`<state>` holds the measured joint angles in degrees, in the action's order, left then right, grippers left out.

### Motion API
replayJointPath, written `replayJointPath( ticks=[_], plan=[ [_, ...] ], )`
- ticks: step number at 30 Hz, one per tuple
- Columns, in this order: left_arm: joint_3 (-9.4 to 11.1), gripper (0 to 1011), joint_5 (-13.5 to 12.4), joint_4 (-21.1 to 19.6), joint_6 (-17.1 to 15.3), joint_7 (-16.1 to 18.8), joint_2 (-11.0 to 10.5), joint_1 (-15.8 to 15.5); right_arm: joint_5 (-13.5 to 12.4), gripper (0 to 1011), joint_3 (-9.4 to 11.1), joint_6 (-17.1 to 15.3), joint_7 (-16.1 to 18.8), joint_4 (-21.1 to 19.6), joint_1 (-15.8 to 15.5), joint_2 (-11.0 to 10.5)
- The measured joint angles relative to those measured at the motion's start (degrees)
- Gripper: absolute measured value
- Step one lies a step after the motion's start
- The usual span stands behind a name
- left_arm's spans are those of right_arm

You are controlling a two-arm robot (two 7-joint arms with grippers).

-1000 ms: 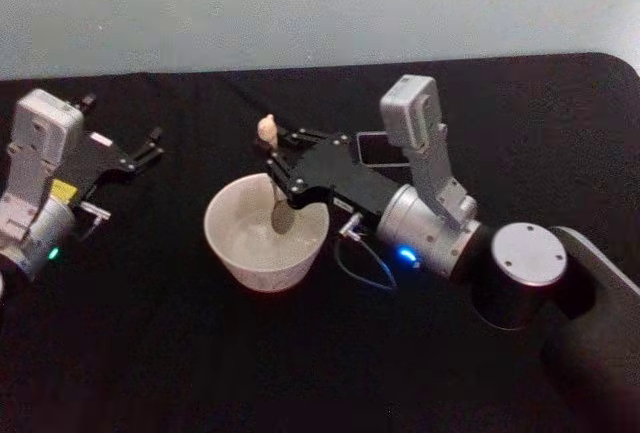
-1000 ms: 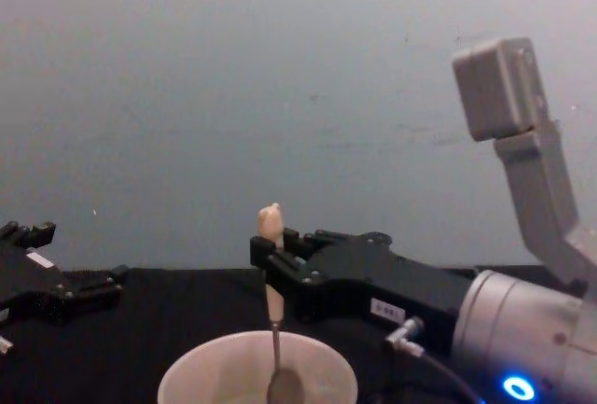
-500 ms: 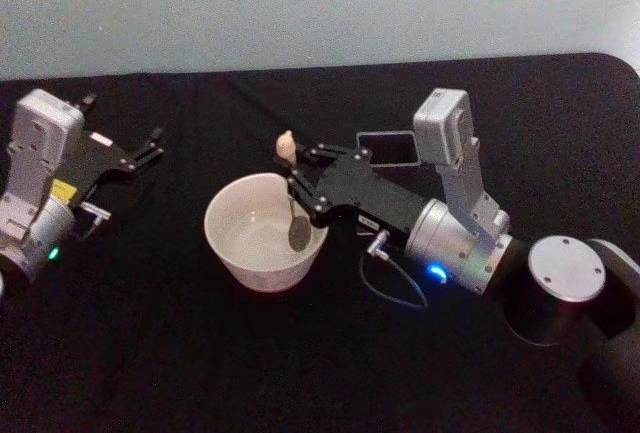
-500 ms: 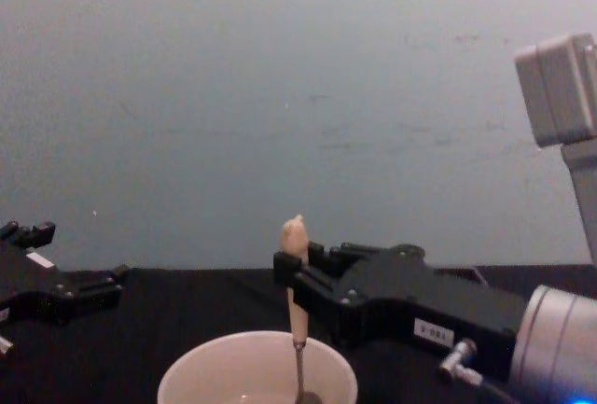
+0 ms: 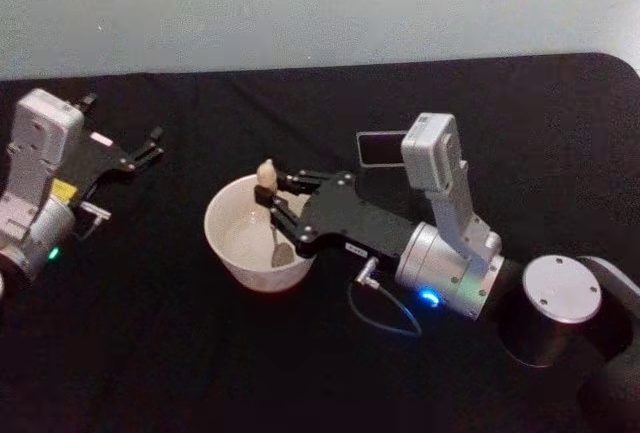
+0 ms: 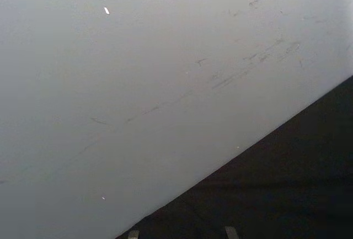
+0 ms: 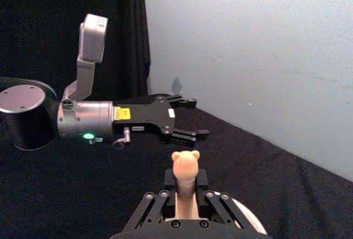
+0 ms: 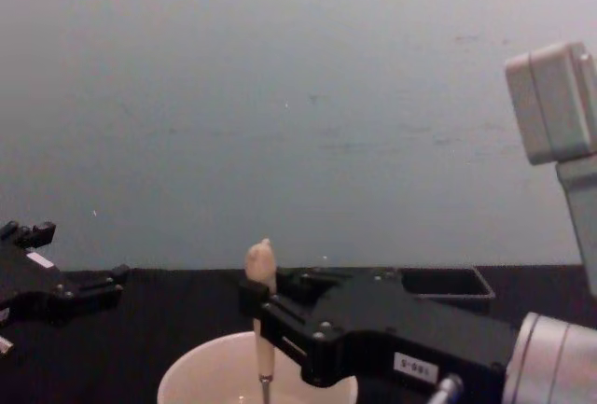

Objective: Pick up the stirring spoon with one hand, stir inside the cup, then place it back in its original position.

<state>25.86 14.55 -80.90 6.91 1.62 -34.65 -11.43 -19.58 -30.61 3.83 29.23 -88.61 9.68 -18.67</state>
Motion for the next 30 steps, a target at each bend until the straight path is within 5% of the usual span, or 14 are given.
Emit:
replayJointPath(
  ticks=[16,30],
  plan=[
    [0.0,1001,0.0,0.0,0.0,0.0,0.0,0.0,1.2,213,-2.1,0.7,-1.3,3.9,2.9,3.7],
    [0.0,1001,0.0,0.0,0.0,0.0,0.0,0.0,3.3,213,-1.0,1.7,-3.5,8.3,5.2,6.1]
  ],
)
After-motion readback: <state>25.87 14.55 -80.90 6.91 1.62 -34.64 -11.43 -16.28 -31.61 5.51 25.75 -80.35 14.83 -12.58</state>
